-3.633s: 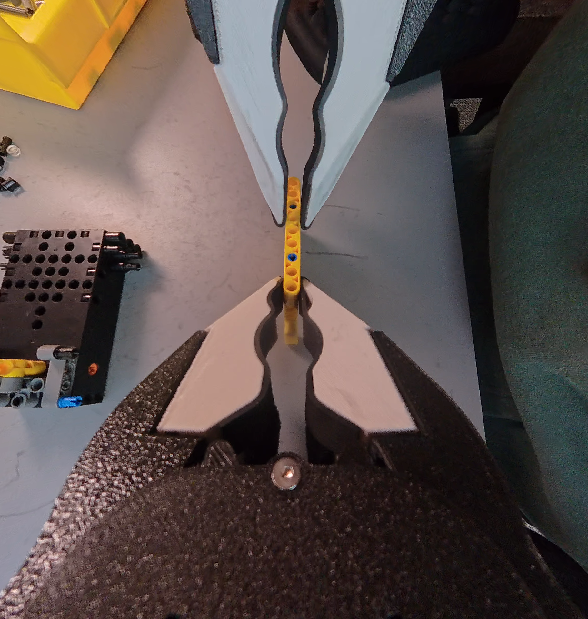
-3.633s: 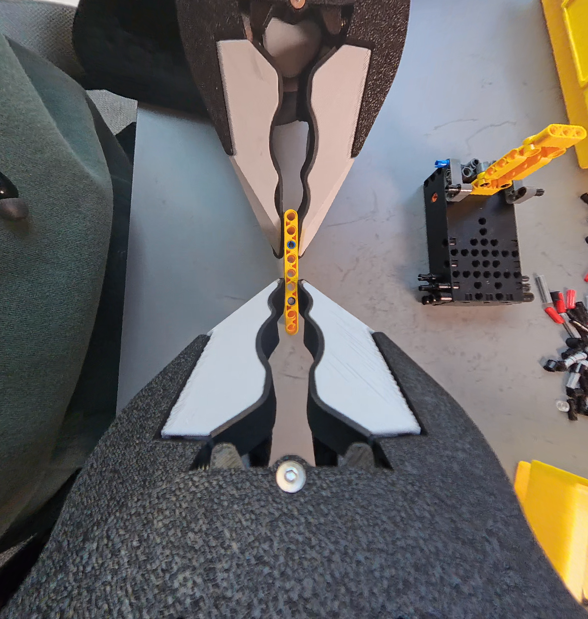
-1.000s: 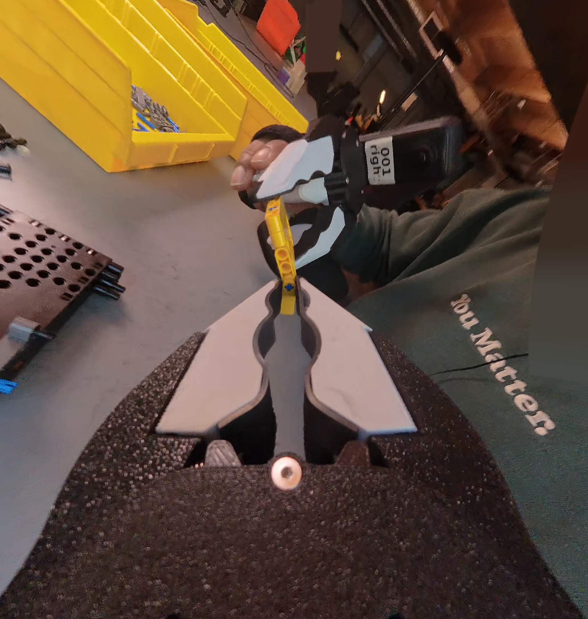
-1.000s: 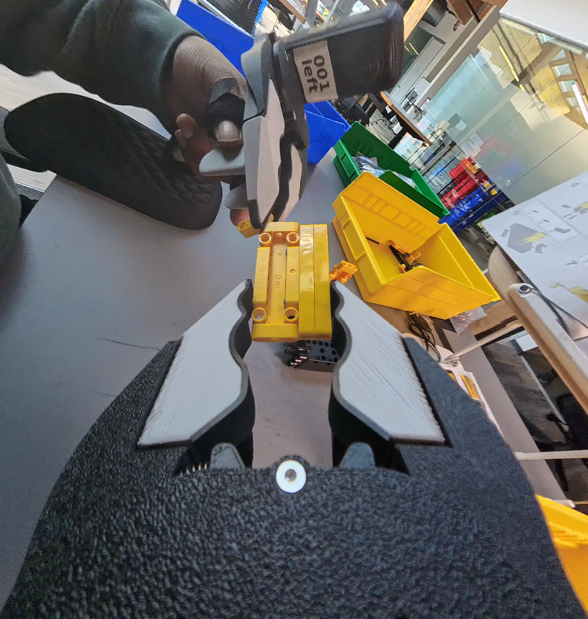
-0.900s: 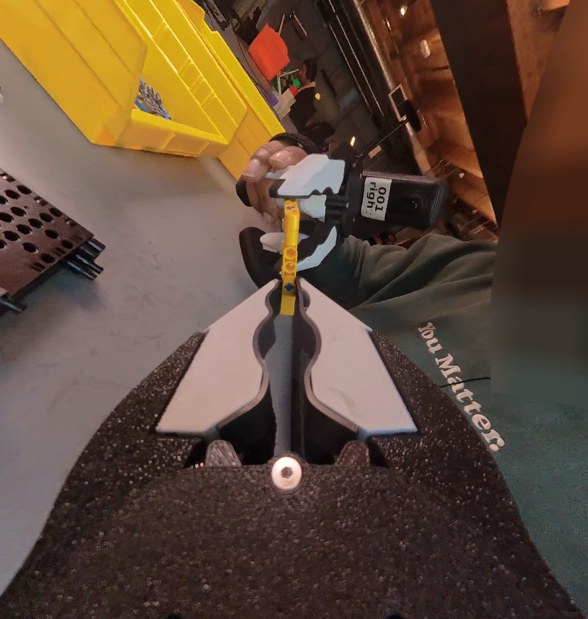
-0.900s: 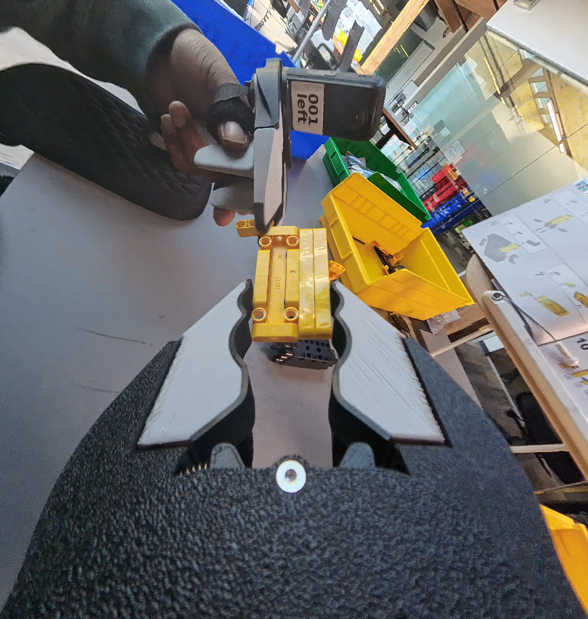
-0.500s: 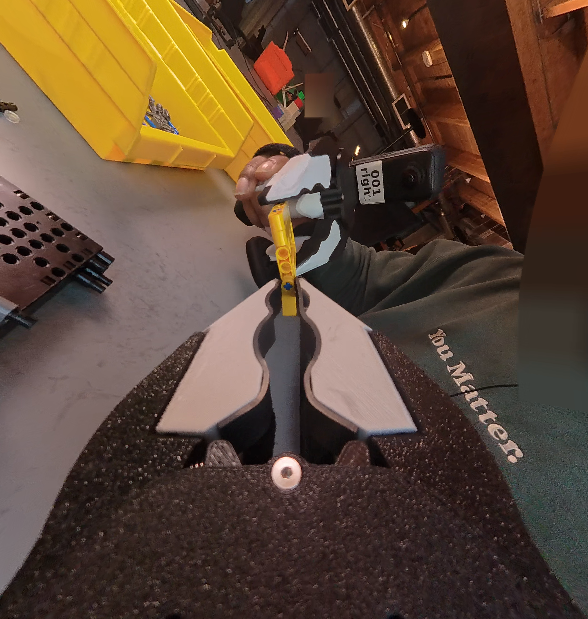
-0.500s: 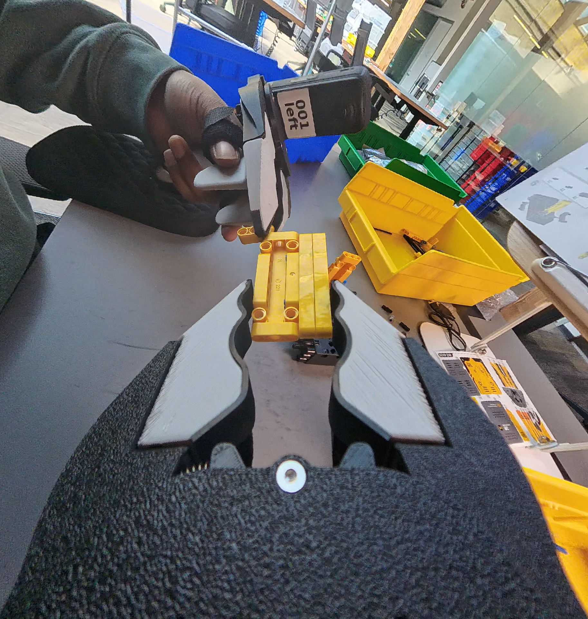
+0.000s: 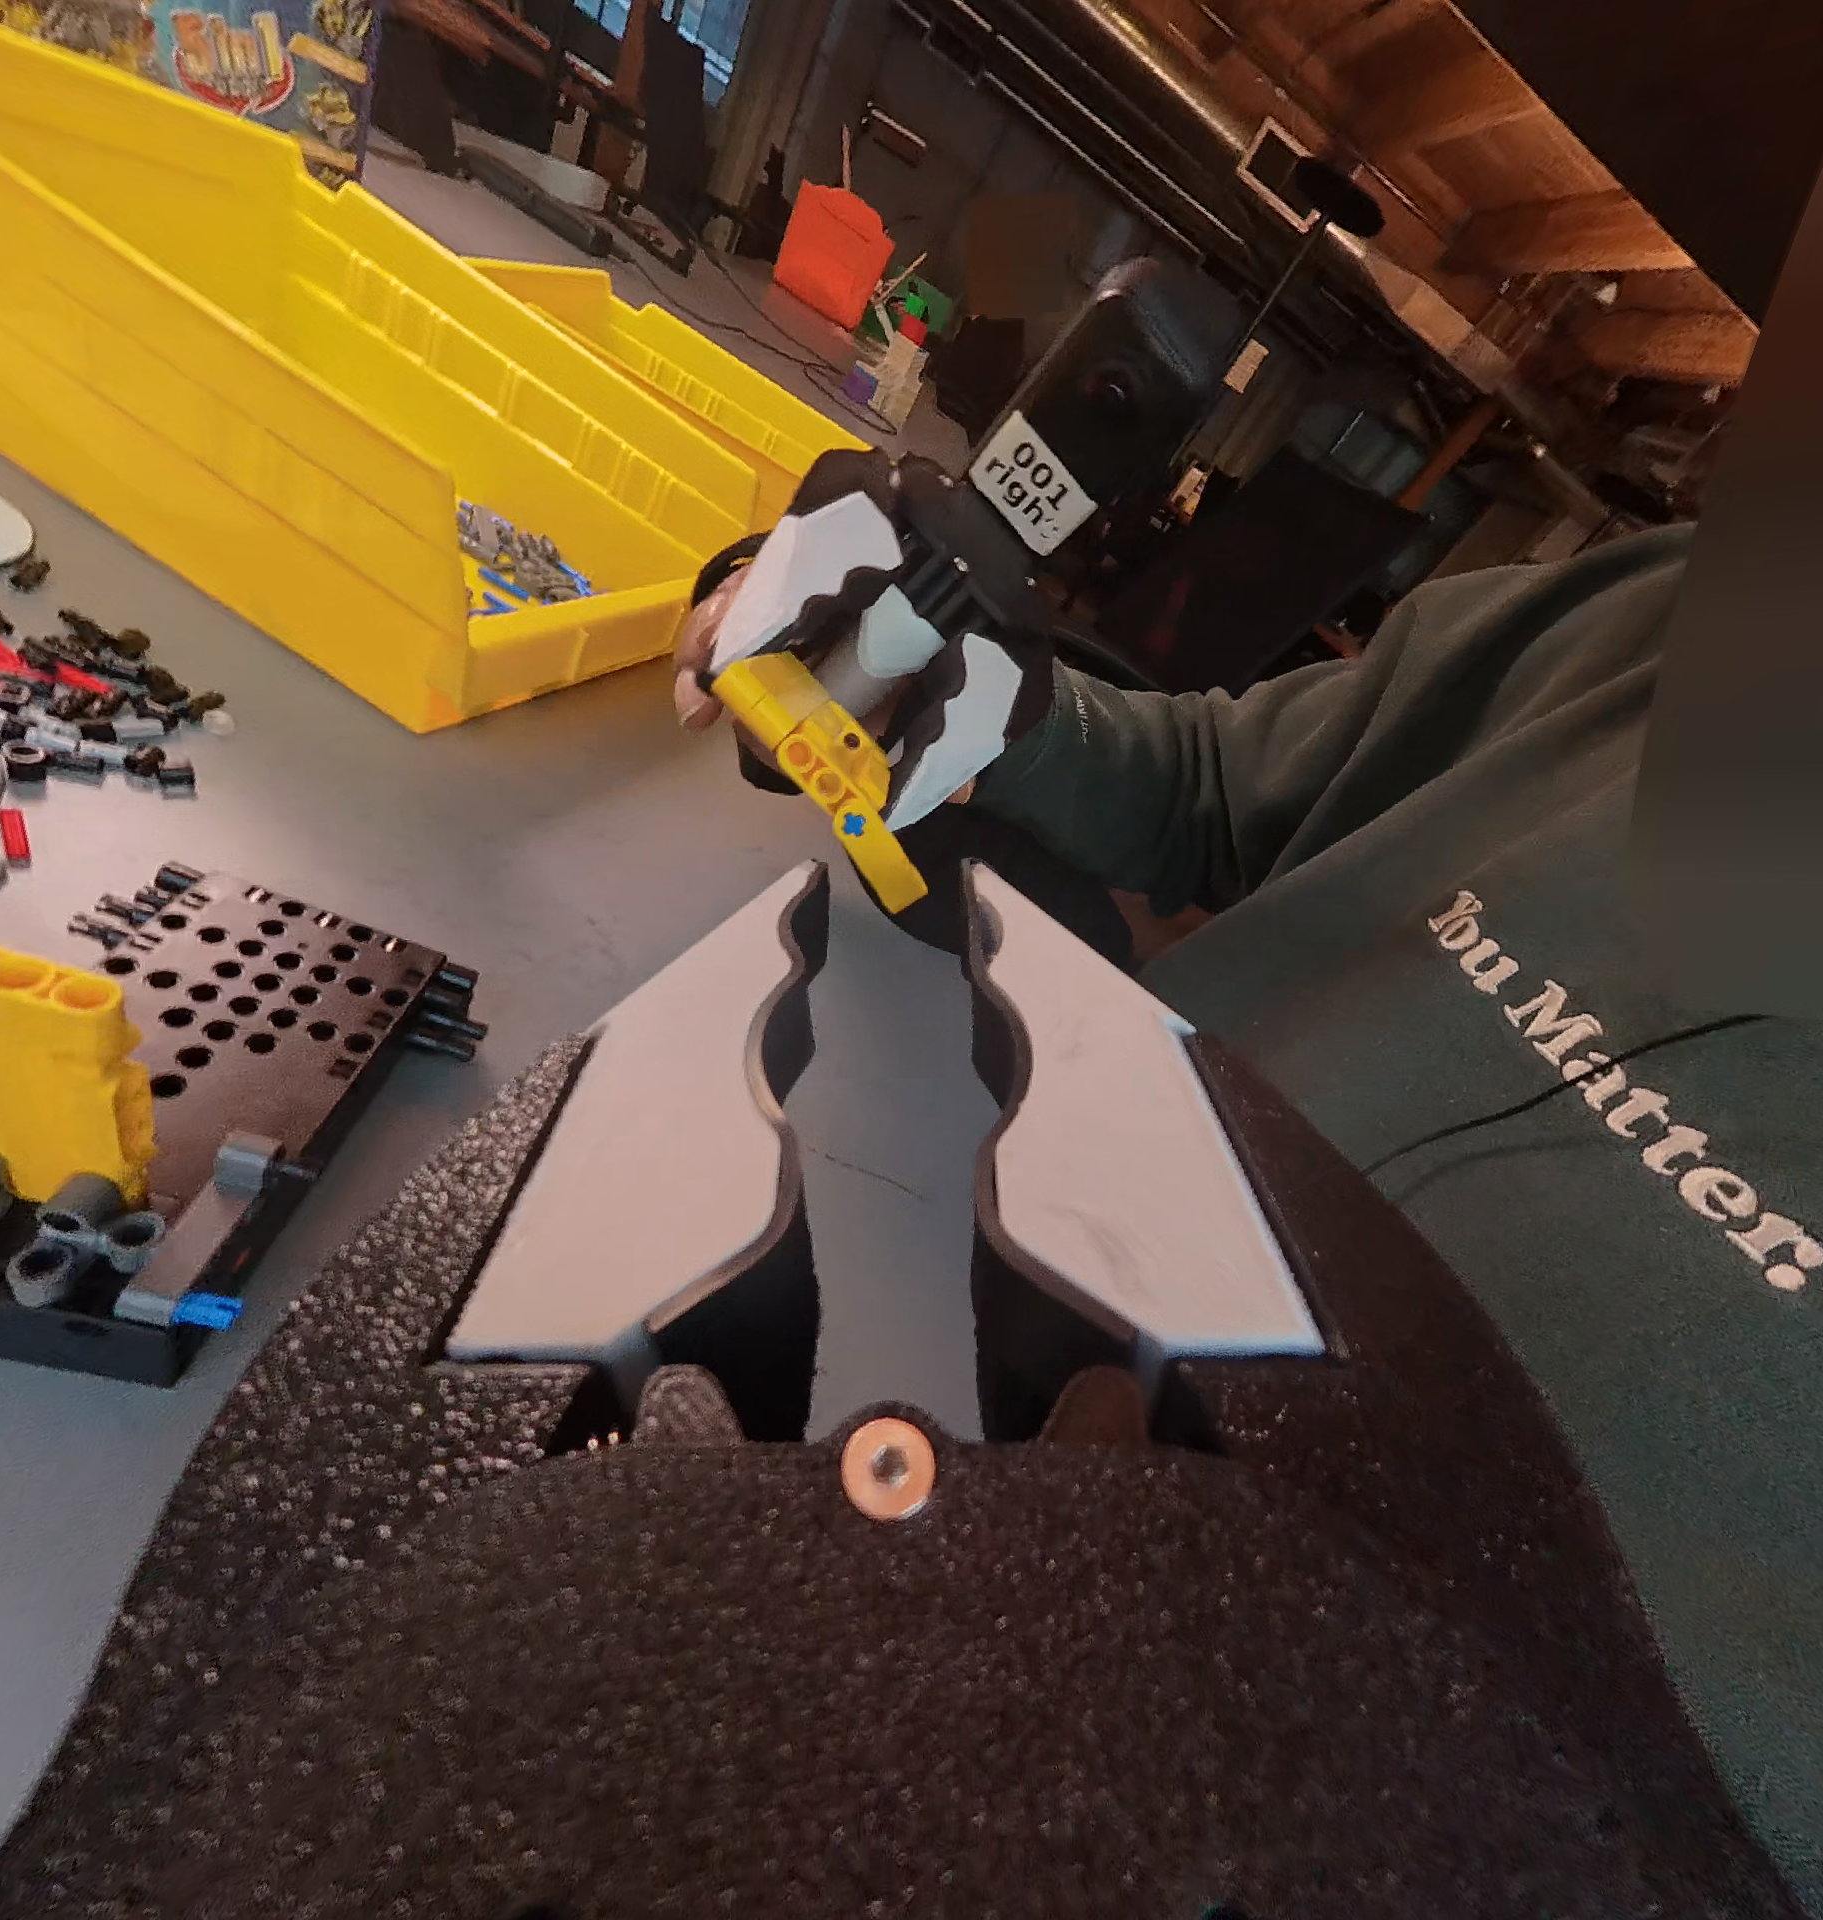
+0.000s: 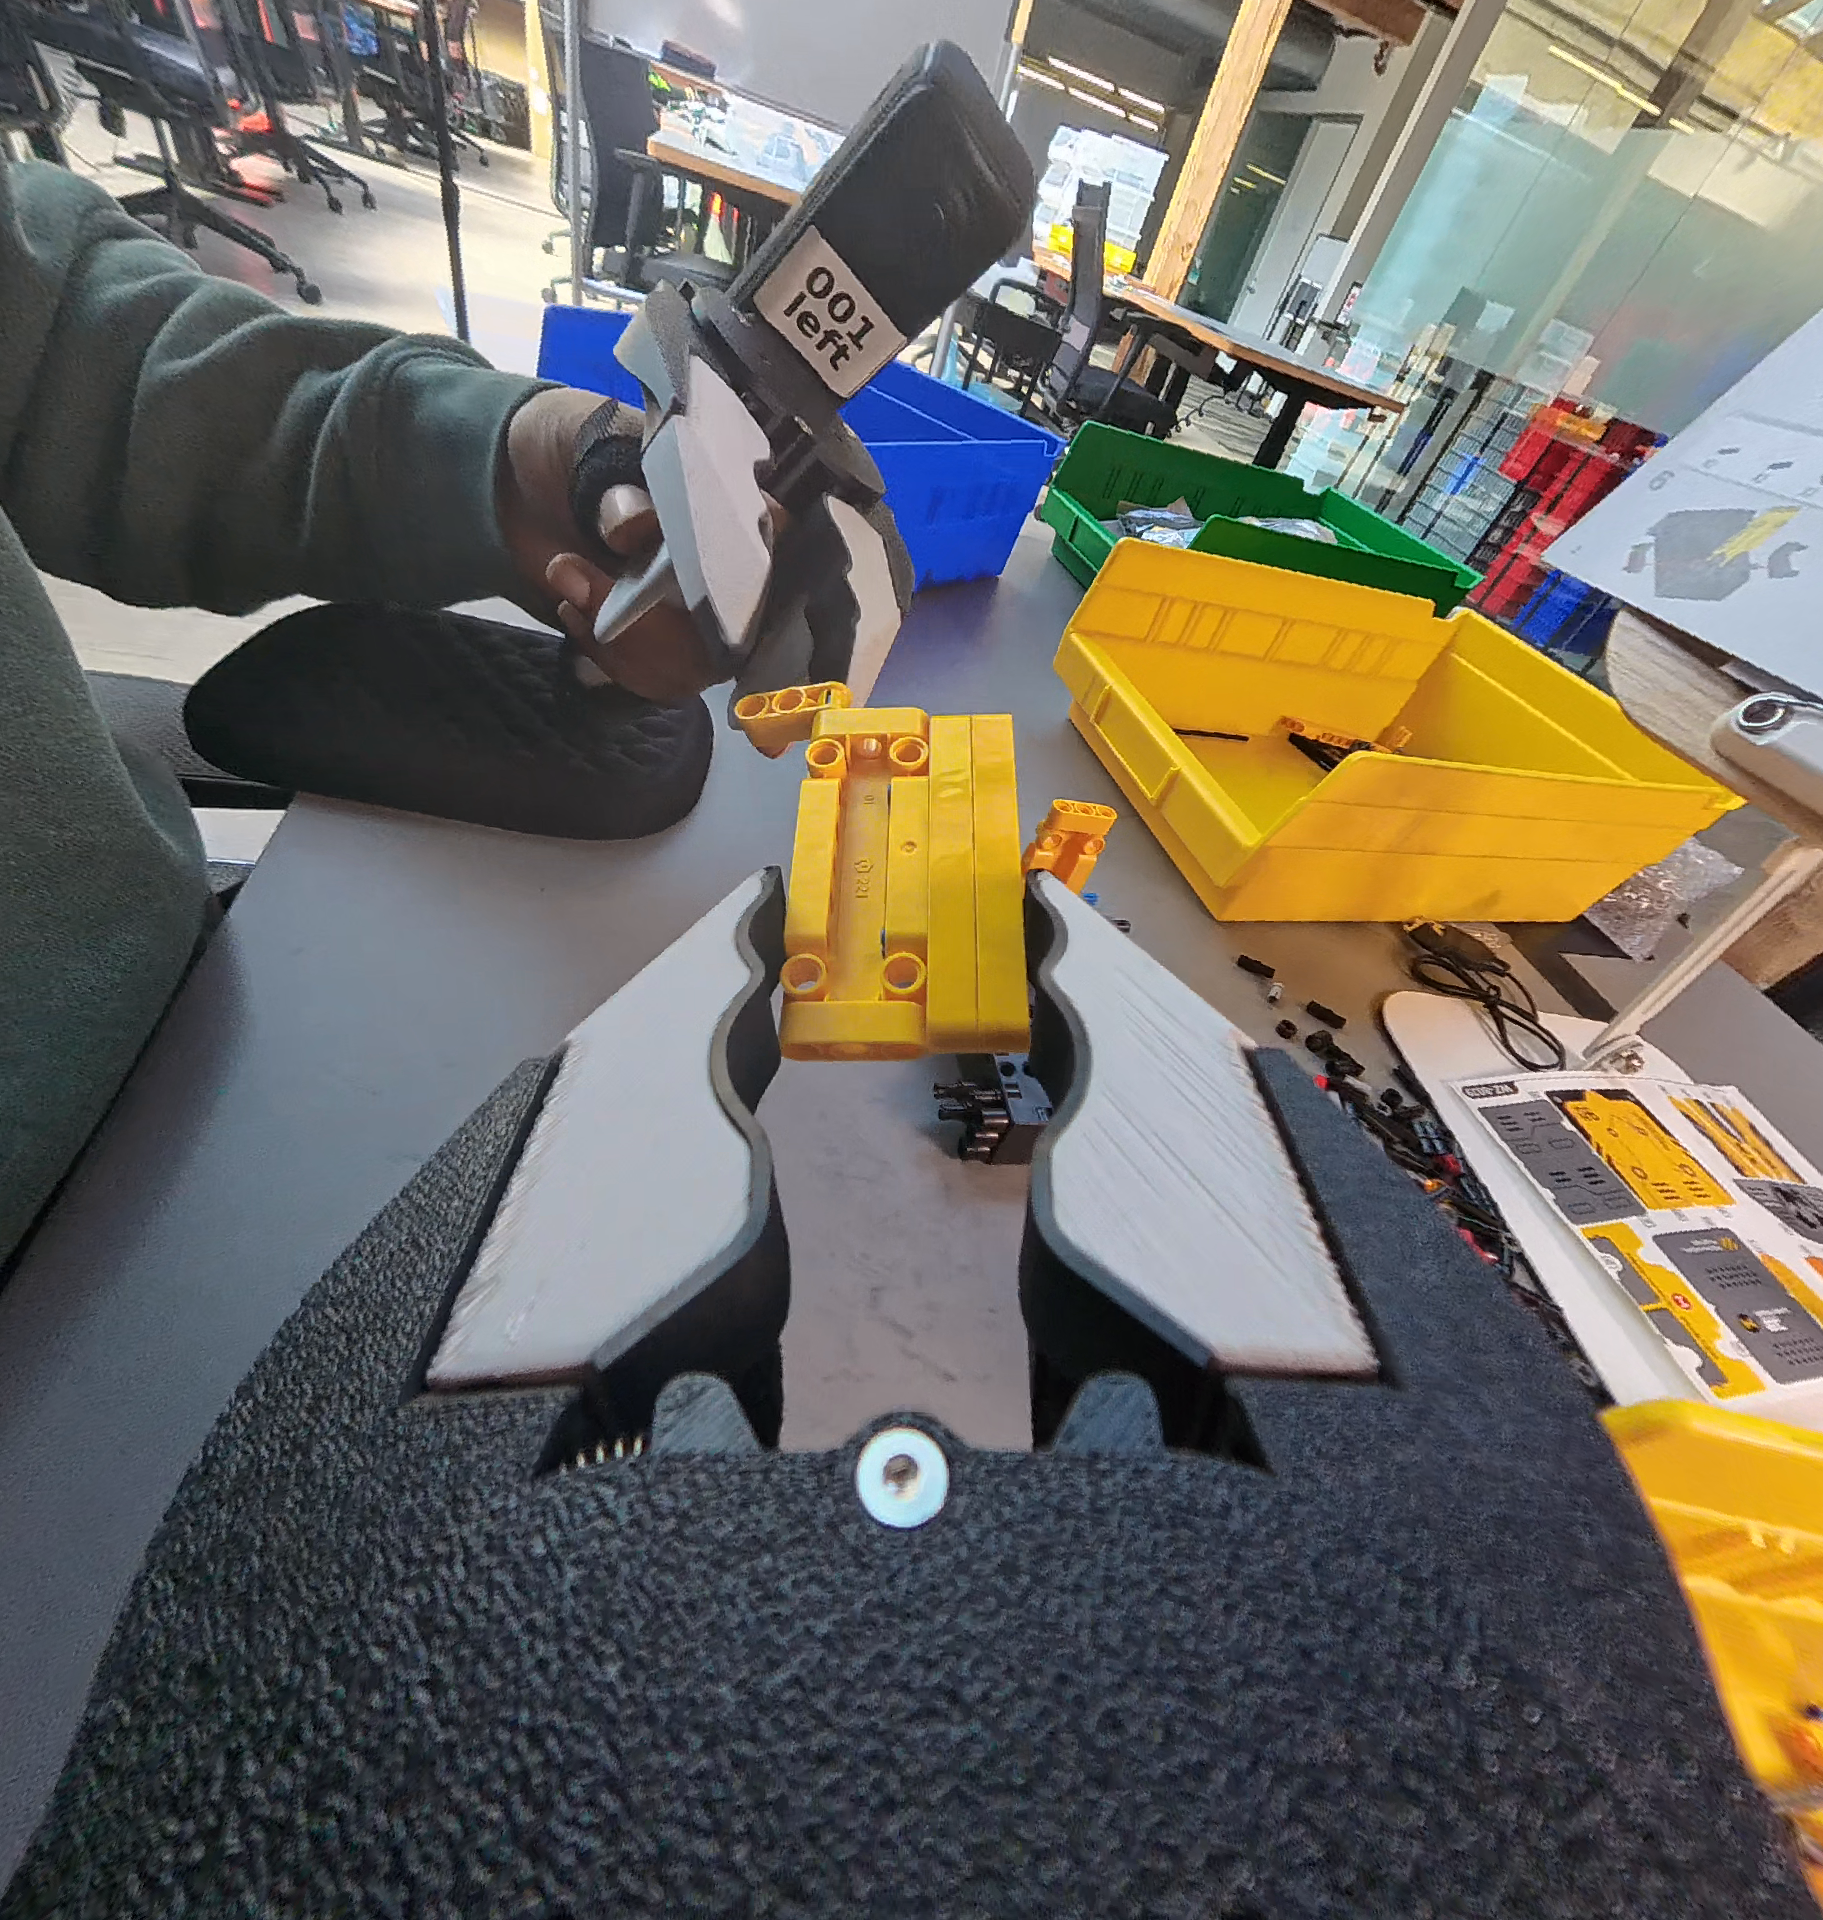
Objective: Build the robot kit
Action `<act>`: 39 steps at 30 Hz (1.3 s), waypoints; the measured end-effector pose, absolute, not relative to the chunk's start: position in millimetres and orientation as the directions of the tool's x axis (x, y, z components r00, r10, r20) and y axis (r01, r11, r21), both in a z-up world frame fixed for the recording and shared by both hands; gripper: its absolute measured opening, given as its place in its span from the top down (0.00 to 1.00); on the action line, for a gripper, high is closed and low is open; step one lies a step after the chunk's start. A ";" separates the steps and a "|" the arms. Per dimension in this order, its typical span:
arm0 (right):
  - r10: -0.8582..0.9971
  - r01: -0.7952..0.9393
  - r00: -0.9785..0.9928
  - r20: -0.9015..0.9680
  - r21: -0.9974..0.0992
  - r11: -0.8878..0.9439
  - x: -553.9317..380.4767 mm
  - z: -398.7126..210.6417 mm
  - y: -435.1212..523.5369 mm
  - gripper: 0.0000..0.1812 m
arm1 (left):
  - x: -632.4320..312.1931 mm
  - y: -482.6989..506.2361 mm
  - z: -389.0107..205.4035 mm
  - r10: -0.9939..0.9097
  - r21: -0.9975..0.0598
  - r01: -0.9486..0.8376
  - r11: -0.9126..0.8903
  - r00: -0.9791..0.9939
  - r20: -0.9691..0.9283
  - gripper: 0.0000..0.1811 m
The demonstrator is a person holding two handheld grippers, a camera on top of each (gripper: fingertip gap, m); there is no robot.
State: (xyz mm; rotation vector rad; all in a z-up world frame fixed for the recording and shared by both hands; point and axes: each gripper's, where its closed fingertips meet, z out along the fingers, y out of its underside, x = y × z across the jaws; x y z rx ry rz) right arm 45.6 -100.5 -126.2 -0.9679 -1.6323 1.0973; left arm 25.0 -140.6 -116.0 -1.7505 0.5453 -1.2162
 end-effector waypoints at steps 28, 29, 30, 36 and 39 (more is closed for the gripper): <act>0.902 0.029 -0.430 -0.044 -0.999 -0.034 52.1 -112.5 -117.4 0.75 | 47.4 -145.3 -96.5 -0.824 -0.963 -0.268 -0.016 0.549 -0.139 0.87; 0.902 0.029 -0.429 -0.043 -0.999 -0.034 51.9 -112.5 -117.1 0.75 | 47.1 -145.1 -96.8 -0.825 -0.963 -0.269 -0.010 0.547 -0.144 0.87; 0.903 0.028 -0.429 -0.042 -0.999 -0.033 51.7 -112.4 -116.9 0.75 | 46.7 -145.1 -97.0 -0.827 -0.964 -0.265 -0.011 0.544 -0.140 0.87; 0.933 0.036 -0.358 0.033 -0.998 0.049 50.1 -120.6 -101.9 0.75 | 29.8 -137.3 -85.7 -0.824 -0.982 0.010 -0.188 0.542 0.163 0.73; 0.939 0.057 -0.321 0.118 -0.988 0.144 48.1 -129.1 -98.5 0.75 | 13.5 -124.8 -92.2 -0.786 -0.963 0.110 -0.246 0.559 0.265 0.79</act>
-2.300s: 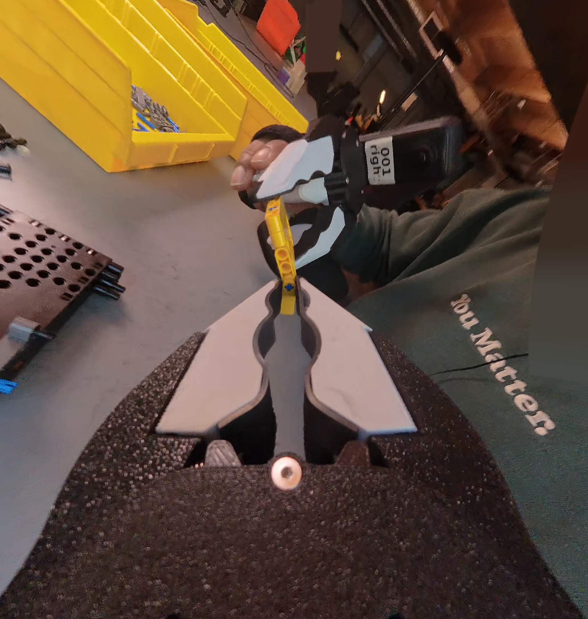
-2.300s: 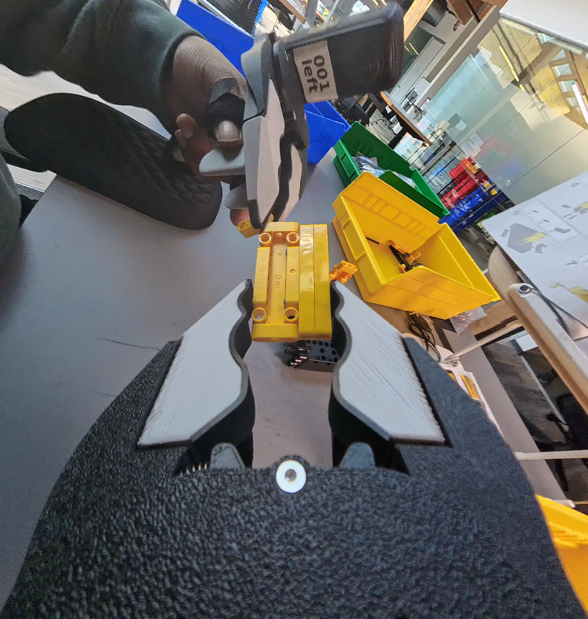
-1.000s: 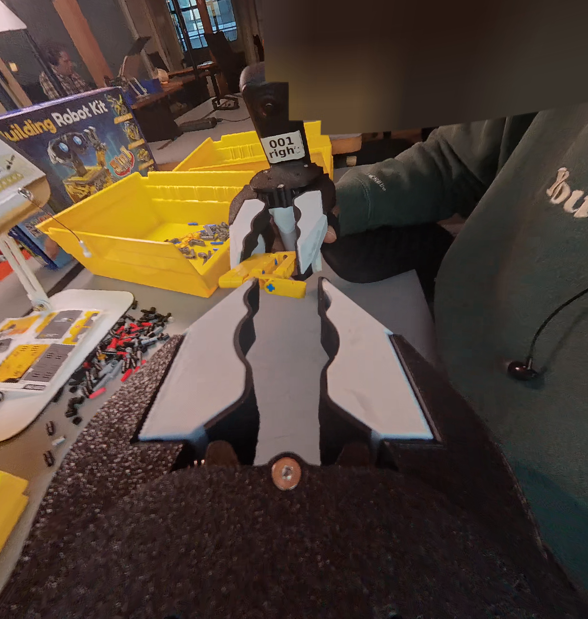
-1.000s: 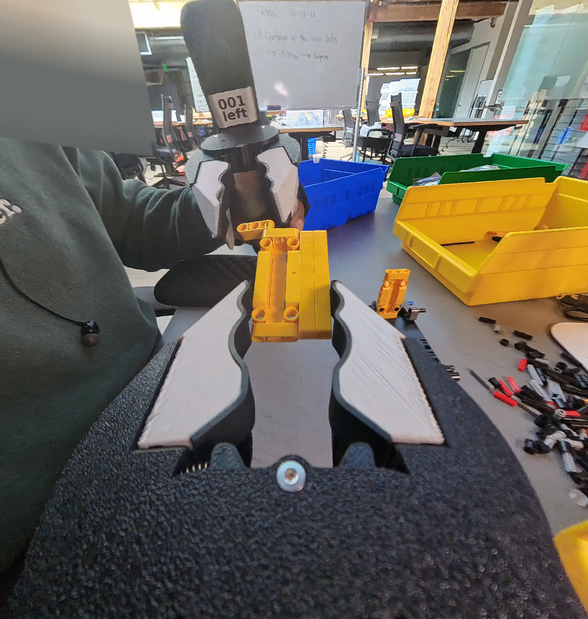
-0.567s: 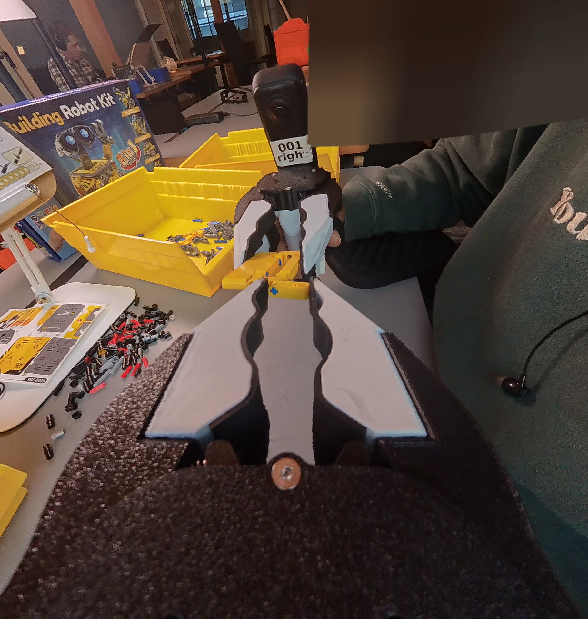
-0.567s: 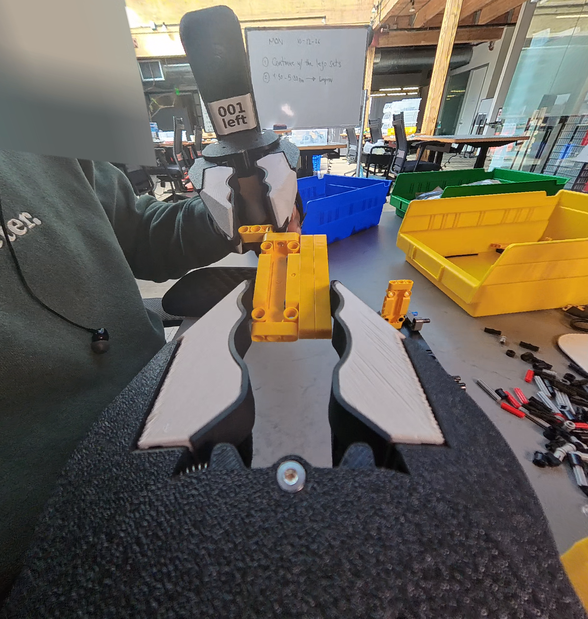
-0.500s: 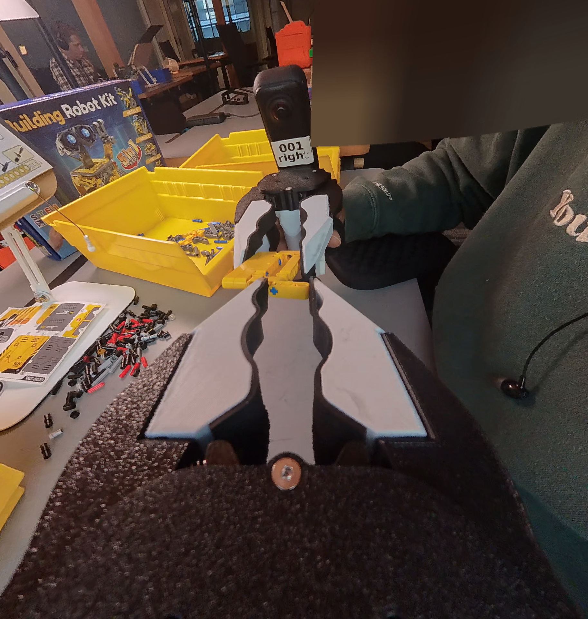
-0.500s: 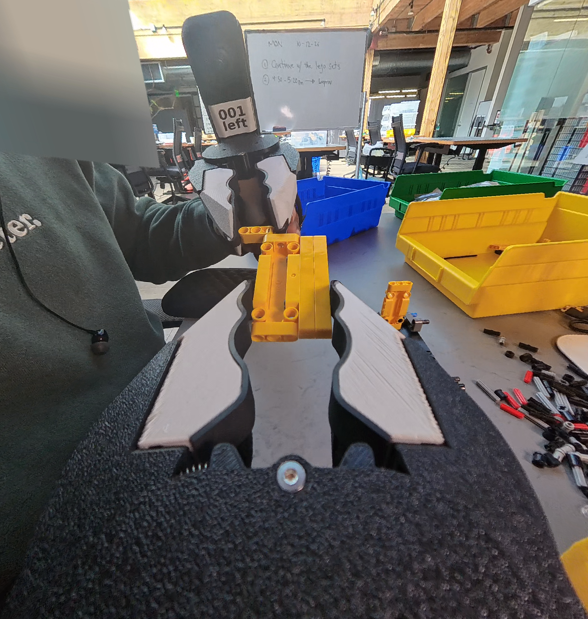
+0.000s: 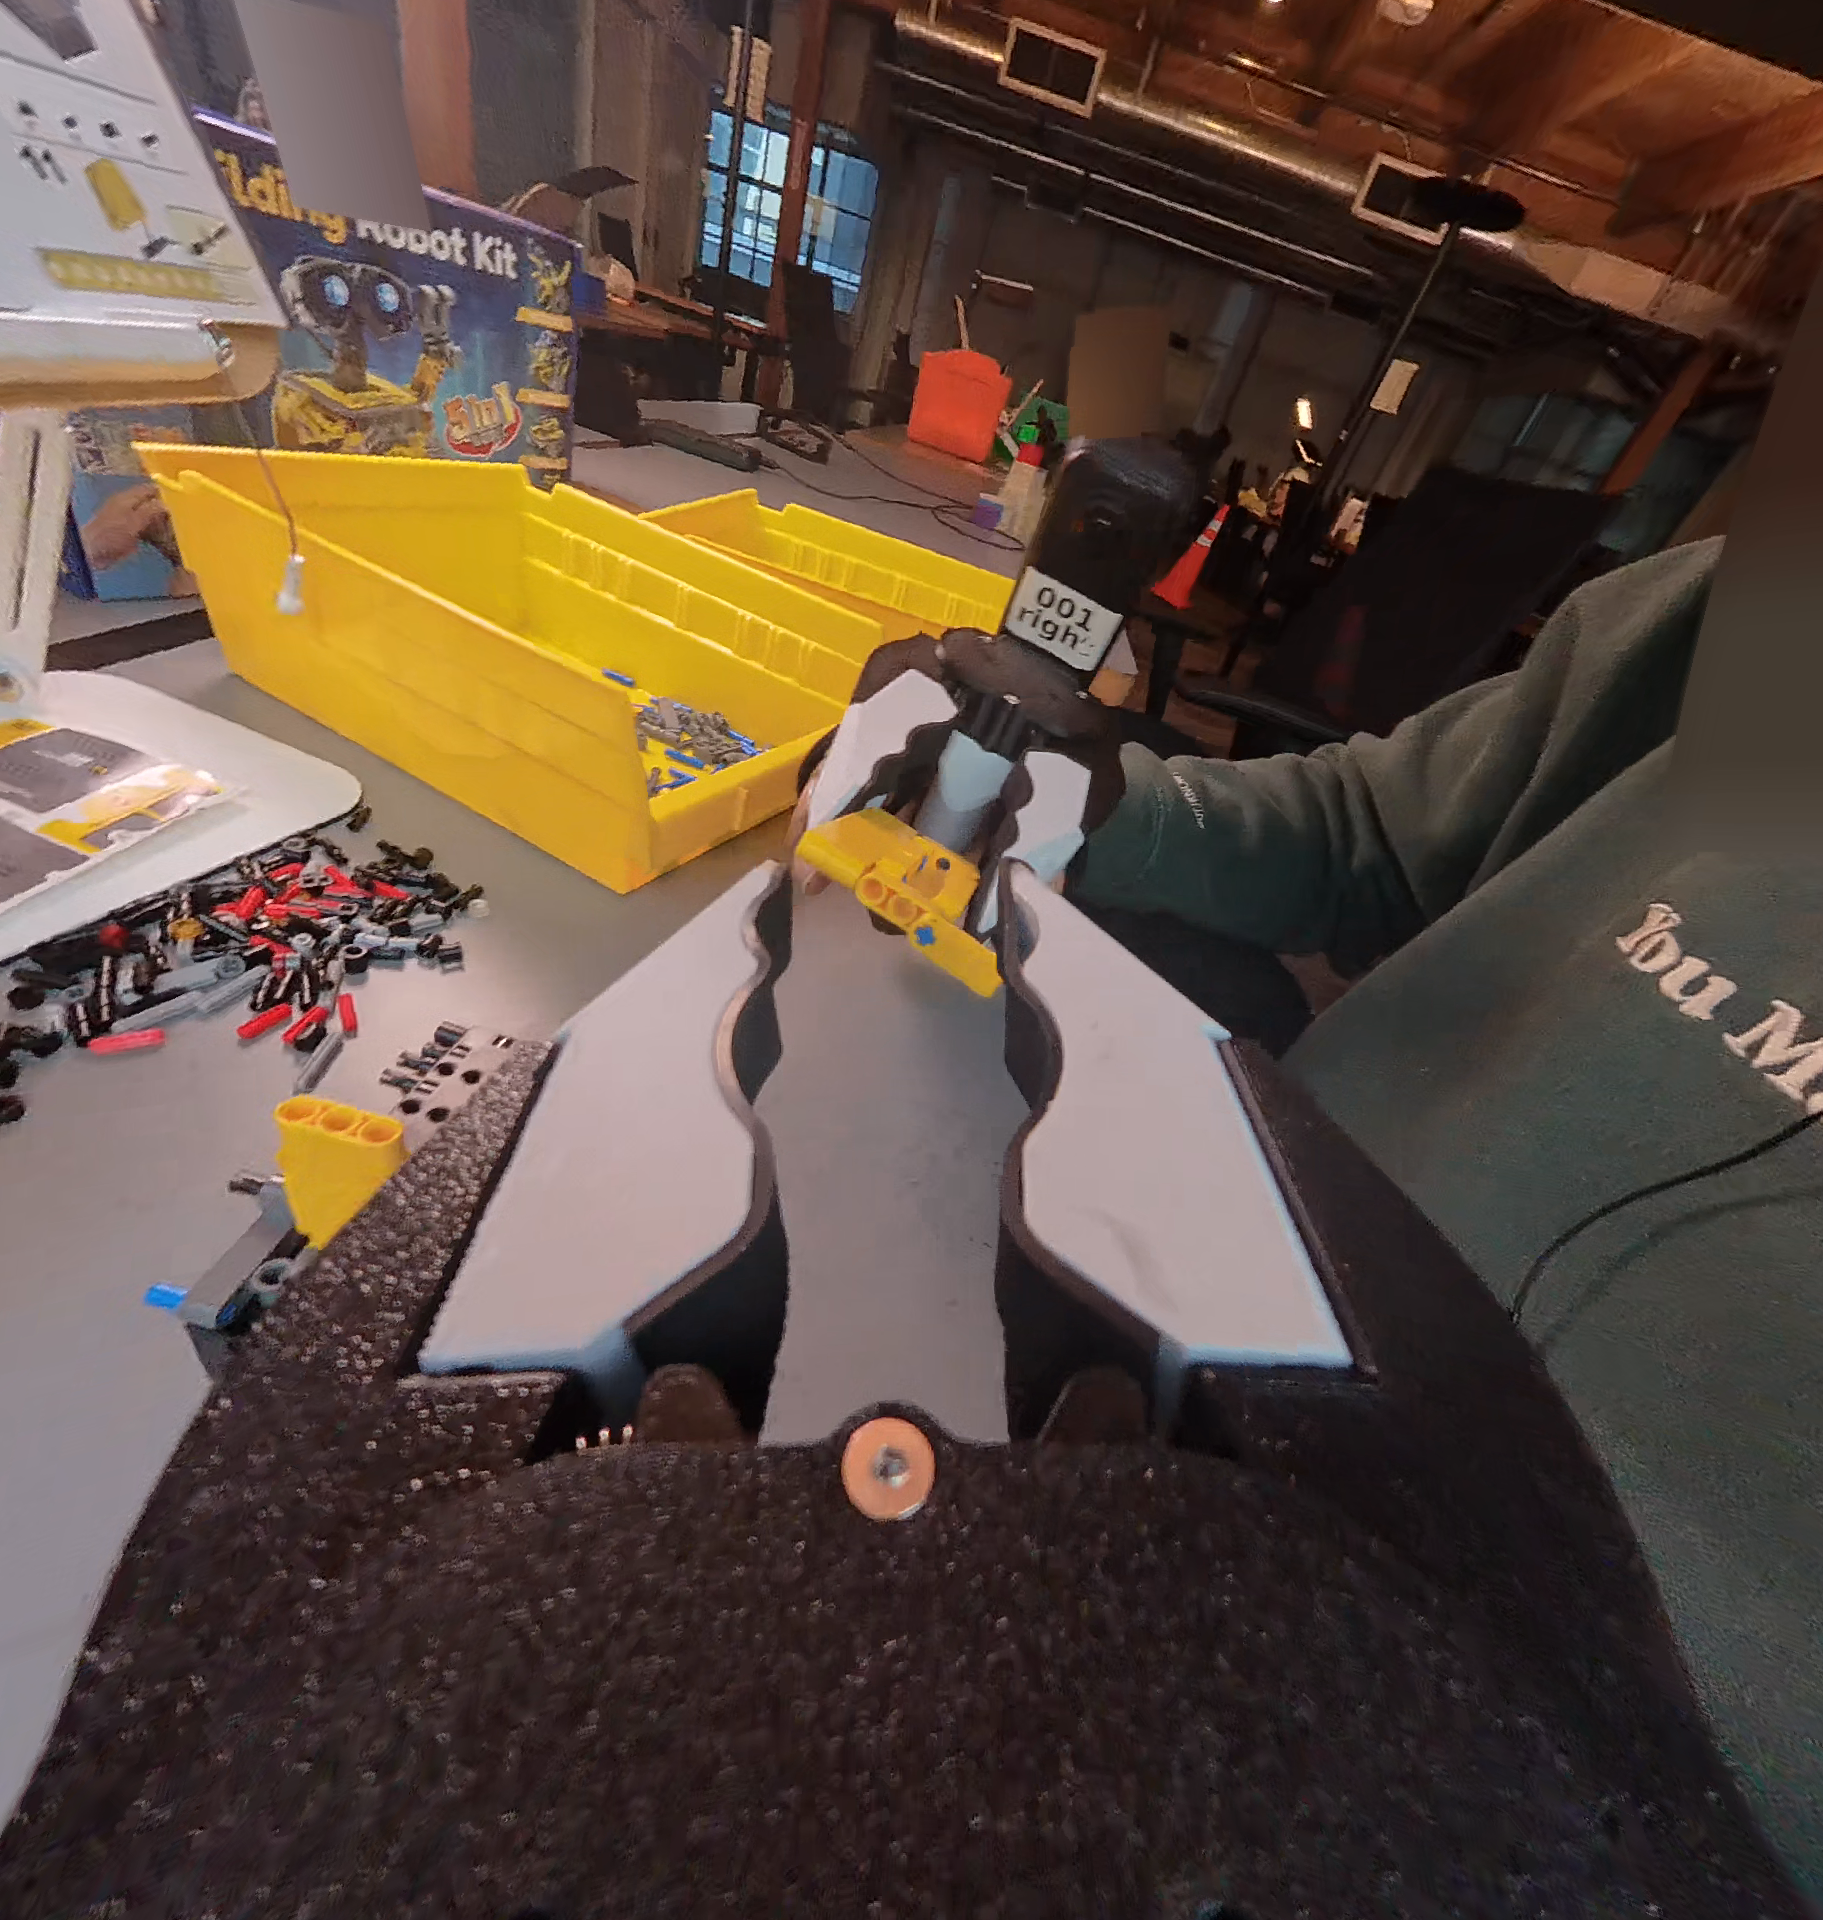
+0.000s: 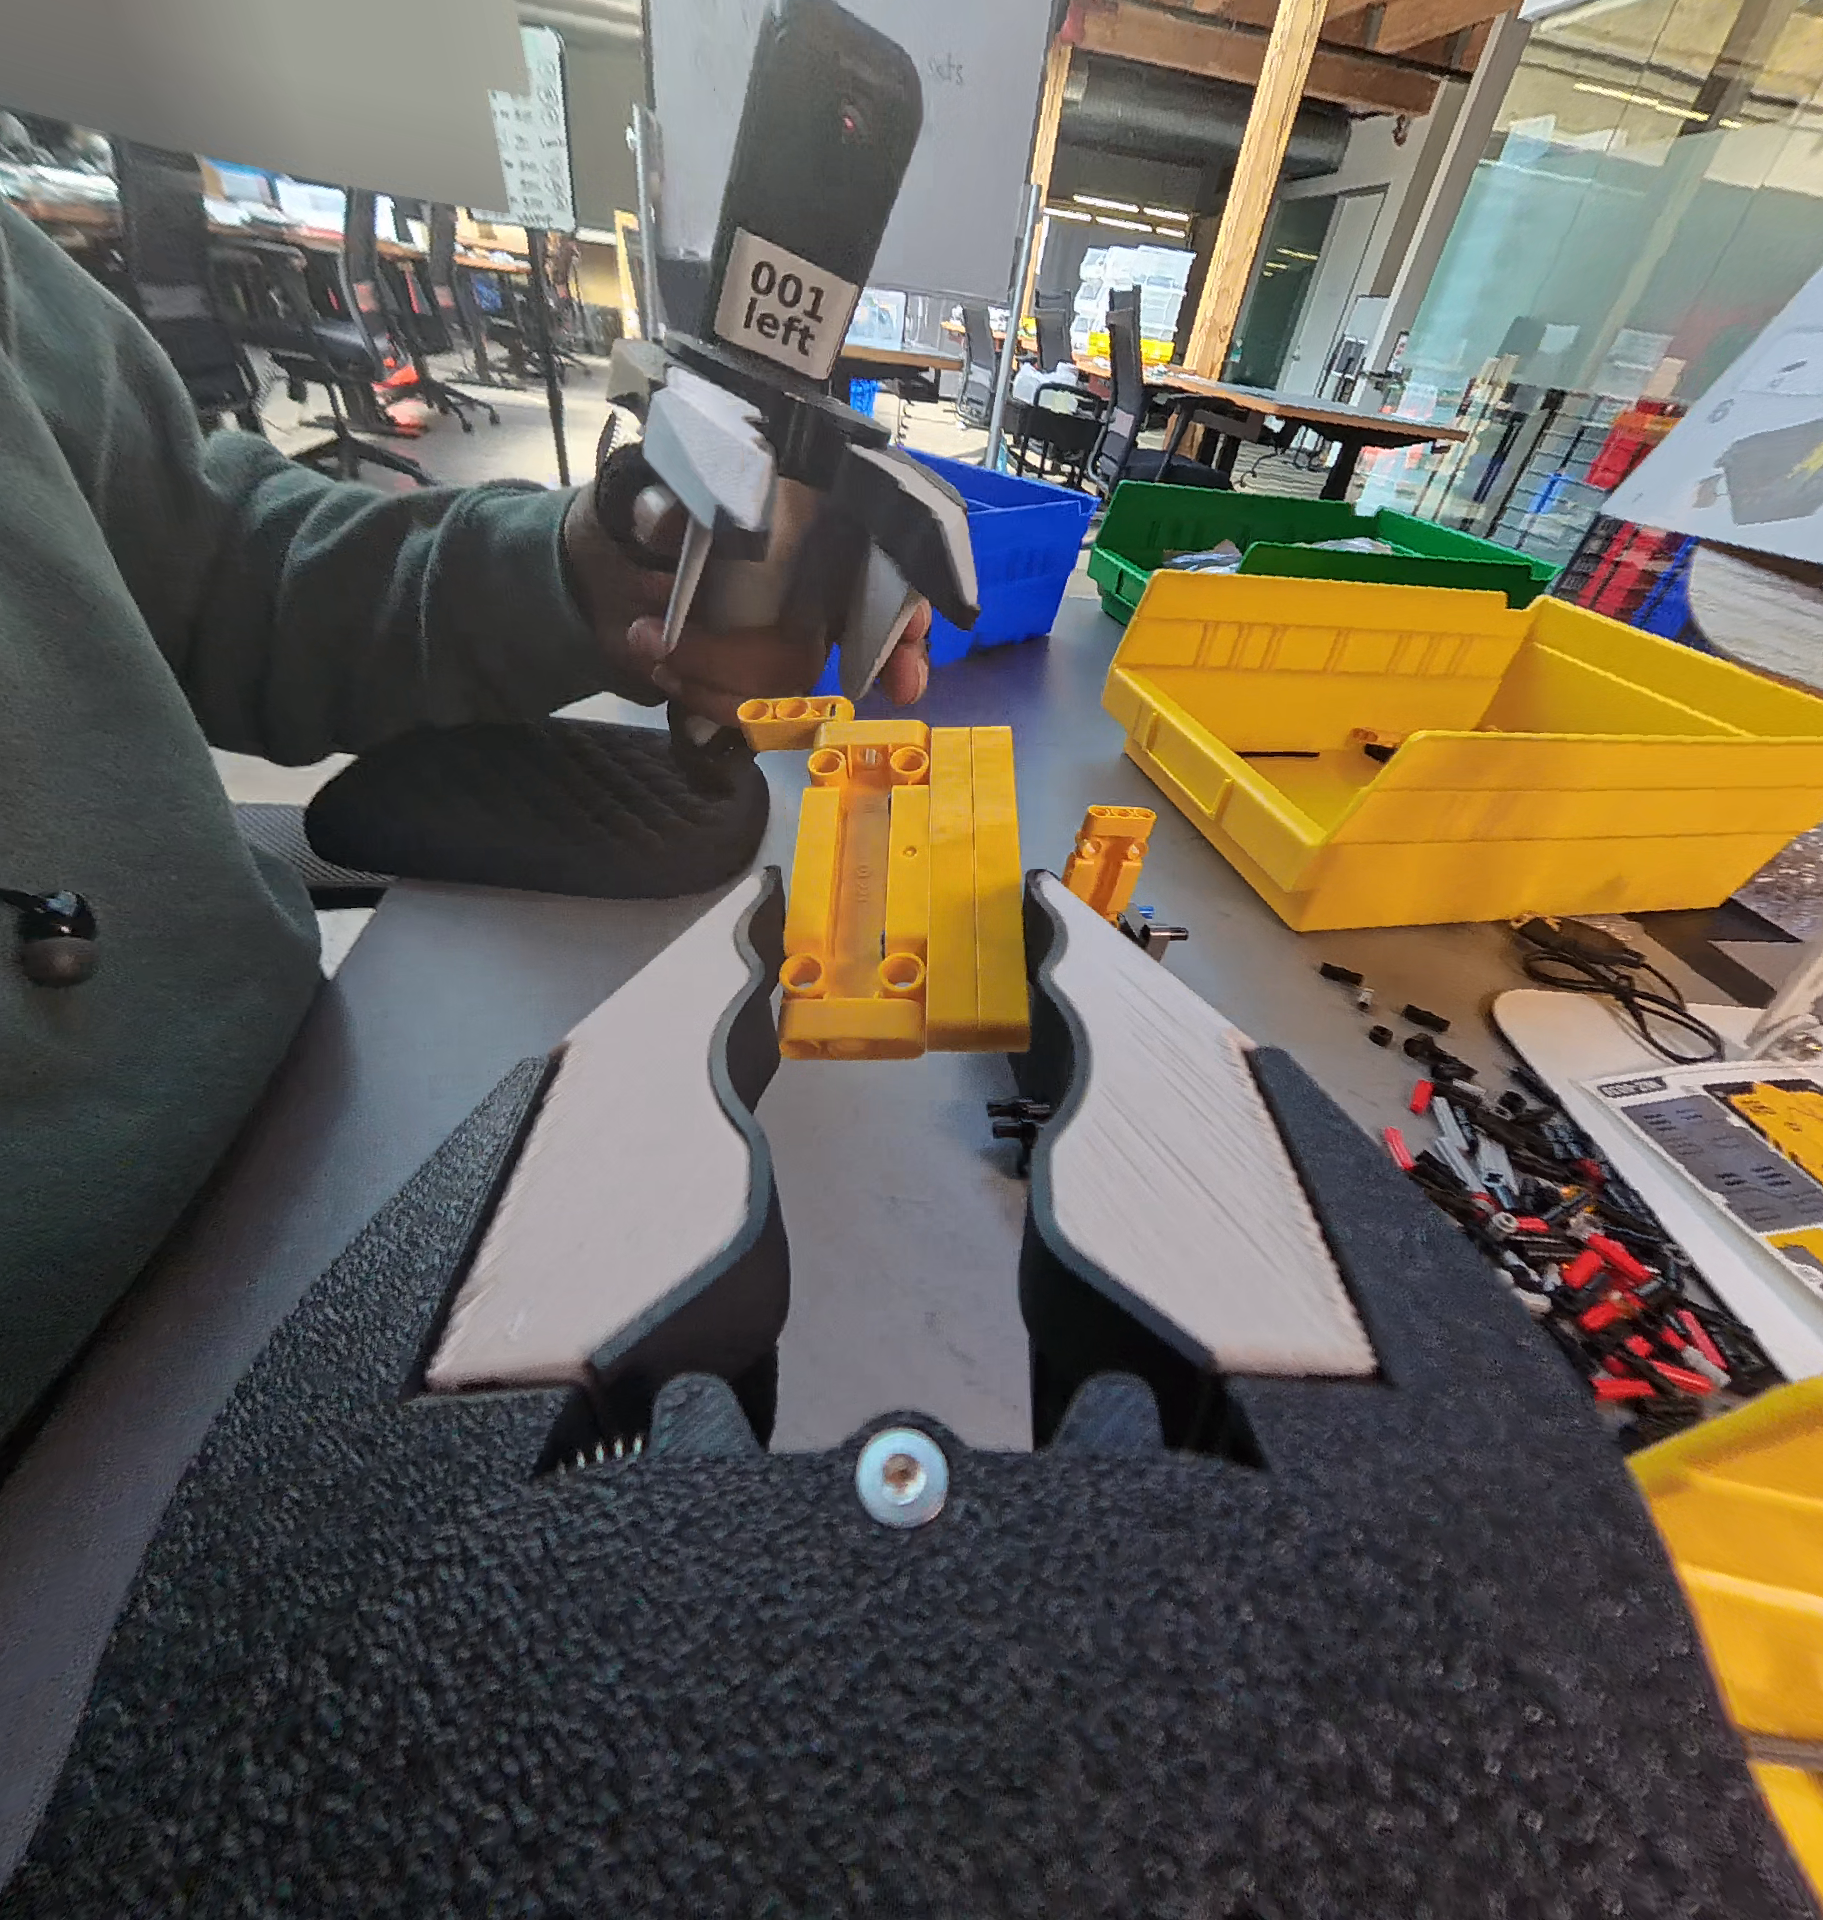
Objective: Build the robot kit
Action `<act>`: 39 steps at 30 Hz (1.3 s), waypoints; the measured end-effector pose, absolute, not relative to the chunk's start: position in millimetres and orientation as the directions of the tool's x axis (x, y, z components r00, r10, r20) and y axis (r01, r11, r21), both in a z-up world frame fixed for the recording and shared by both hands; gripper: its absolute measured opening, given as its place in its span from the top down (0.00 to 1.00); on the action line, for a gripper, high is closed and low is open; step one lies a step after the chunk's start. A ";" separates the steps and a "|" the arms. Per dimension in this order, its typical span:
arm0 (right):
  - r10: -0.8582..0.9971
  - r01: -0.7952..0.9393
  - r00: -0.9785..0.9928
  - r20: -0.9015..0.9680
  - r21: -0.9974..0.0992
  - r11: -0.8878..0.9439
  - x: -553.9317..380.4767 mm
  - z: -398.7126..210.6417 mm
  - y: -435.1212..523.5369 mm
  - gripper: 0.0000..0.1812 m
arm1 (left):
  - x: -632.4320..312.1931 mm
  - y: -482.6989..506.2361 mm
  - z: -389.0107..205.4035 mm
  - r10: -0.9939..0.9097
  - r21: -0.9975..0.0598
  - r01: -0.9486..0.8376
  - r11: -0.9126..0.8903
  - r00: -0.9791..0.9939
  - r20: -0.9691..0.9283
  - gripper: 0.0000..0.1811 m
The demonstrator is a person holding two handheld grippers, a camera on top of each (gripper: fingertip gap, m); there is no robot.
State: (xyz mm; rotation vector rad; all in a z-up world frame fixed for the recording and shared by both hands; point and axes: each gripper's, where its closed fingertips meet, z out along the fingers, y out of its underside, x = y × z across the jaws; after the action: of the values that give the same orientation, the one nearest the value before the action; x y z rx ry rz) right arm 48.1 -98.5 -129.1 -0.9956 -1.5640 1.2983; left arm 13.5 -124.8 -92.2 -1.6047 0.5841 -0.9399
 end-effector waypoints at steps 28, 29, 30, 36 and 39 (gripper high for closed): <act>0.779 0.036 -0.098 0.619 -0.780 0.625 41.2 -129.9 -95.0 0.75 | 15.3 -98.4 -133.3 -0.713 -0.828 0.212 -0.519 0.427 0.556 0.82; 0.776 0.036 -0.095 0.623 -0.777 0.628 40.4 -129.7 -95.6 0.75 | 14.6 -99.0 -132.7 -0.713 -0.824 0.219 -0.522 0.418 0.563 0.81; 0.775 0.036 -0.092 0.625 -0.776 0.630 39.5 -129.8 -96.0 0.75 | 14.0 -99.6 -132.1 -0.712 -0.819 0.227 -0.527 0.407 0.572 0.79; 0.796 -0.021 -0.078 0.601 -0.799 0.601 39.9 -120.7 -103.9 0.75 | 10.2 -97.4 -133.4 -0.696 -0.803 0.258 -0.537 0.403 0.594 0.75; 0.794 -0.009 -0.078 0.603 -0.797 0.604 38.6 -124.0 -102.4 0.75 | 12.0 -100.8 -131.4 -0.710 -0.804 0.258 -0.537 0.376 0.595 0.80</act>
State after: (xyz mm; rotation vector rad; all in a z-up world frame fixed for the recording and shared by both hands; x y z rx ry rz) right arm 38.6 -102.4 -124.0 -0.6904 -1.5146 0.7604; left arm 12.0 -100.8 -131.4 -1.7159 0.4024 -1.3195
